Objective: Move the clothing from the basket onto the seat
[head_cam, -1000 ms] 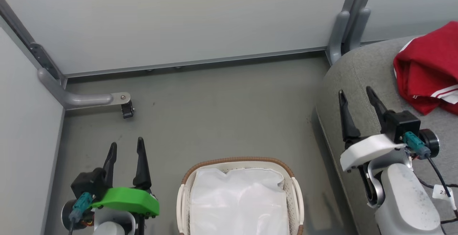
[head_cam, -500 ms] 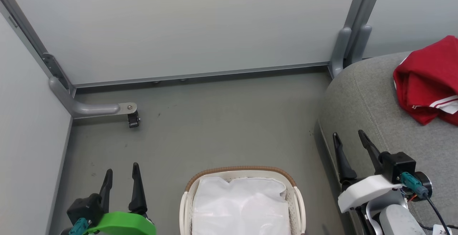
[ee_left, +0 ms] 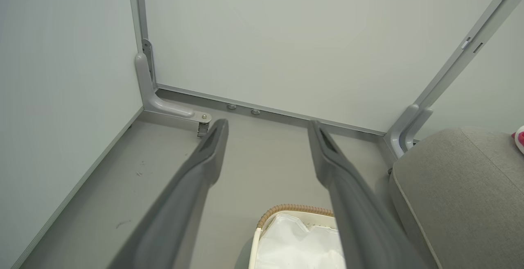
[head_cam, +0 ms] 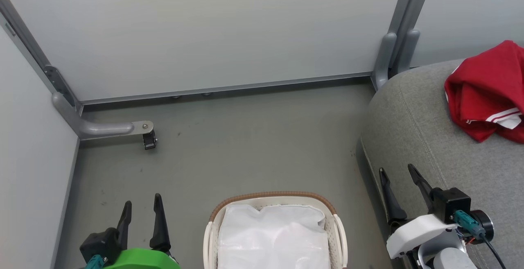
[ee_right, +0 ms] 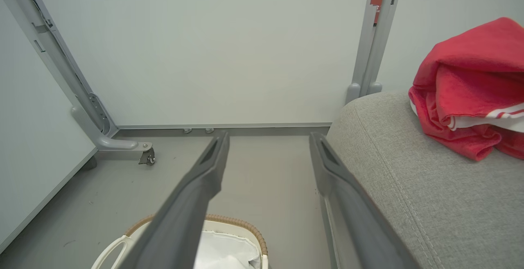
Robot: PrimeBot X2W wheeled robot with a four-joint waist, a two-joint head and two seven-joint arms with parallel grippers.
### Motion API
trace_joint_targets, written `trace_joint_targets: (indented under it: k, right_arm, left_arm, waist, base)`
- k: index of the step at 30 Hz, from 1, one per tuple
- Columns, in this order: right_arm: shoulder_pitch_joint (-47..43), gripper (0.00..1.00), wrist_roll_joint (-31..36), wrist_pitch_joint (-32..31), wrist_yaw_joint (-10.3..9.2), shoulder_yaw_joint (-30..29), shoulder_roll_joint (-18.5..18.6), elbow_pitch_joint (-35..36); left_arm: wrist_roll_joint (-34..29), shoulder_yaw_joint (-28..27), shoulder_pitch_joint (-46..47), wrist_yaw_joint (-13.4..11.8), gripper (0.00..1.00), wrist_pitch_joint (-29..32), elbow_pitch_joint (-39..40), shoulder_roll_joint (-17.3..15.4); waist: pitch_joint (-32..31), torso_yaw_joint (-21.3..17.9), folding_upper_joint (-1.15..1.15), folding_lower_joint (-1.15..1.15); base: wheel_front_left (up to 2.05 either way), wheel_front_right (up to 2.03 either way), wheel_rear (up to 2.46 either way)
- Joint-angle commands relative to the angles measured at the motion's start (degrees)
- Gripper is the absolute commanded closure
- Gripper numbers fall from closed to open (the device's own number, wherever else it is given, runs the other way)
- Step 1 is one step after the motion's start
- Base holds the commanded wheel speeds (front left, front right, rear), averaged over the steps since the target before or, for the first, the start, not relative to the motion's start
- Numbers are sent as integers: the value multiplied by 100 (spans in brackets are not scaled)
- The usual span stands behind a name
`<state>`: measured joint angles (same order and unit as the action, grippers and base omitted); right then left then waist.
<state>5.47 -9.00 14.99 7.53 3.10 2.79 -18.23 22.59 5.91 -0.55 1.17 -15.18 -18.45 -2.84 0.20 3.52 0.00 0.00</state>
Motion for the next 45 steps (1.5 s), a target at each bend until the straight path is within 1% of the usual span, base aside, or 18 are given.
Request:
trace_joint_targets:
  k: [1,11,12,17,30,45]
  right_arm:
    - [6,0,12,29,-7,-9,21,4]
    - [27,0,-33,29,-7,-37,21,12]
    - [7,100,-10,0,-1,-29,0,8]
    - [-81,100,-84,-46,0,-40,-35,-184]
    - [-48,100,-1518,-413,-1,-203,-25,-71]
    - [-16,100,-2919,-766,-2,-357,-15,45]
  left_arm:
    - [11,9,-38,-8,0,6,-8,-10]
    - [-71,42,17,-13,0,6,-98,-10]
    - [-35,39,2,1,100,1,-90,0]
    - [14,30,-7,7,100,25,-284,6]
    - [1223,-194,123,117,100,398,-156,4]
    - [2404,-410,253,227,100,761,-24,1]
  waist:
    - [-1,-2,0,0]
    - [0,16,0,0]
    - [0,16,0,0]
    - [0,14,0,0]
    - [0,-24,0,0]
    - [0,-68,0,0]
  base:
    - [0,0,0]
    - [0,0,0]
    - [0,0,0]
    - [0,0,0]
    - [0,0,0]
    - [0,0,0]
